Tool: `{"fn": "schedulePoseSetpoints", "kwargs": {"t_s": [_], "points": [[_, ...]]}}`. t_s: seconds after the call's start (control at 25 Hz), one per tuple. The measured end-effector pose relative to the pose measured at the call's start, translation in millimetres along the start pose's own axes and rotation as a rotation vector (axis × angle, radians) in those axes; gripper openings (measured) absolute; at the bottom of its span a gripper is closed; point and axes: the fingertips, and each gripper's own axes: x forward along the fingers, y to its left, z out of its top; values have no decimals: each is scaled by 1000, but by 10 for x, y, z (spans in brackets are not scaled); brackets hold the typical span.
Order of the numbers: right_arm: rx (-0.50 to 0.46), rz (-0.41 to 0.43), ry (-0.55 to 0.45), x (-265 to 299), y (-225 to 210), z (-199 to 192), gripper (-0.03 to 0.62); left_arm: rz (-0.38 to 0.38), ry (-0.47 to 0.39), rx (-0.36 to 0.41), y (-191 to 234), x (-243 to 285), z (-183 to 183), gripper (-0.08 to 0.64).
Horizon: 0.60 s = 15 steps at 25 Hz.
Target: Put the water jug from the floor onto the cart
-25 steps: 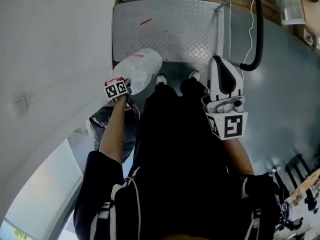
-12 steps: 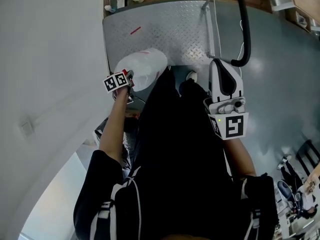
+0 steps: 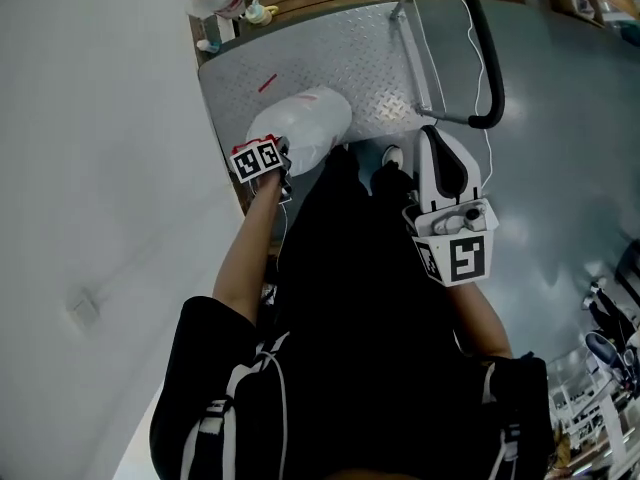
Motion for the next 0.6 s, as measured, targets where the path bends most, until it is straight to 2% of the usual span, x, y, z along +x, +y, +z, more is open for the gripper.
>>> {"fn": "schedulePoseSetpoints", "kwargs": {"t_s": [0.32, 0.6], "points": [[-11, -21, 7, 166, 207, 11, 18, -25, 23, -32, -142, 416, 446, 18], [-35, -111, 18, 274, 117, -12, 18, -63, 55, -49, -197, 747, 678, 18]]}}
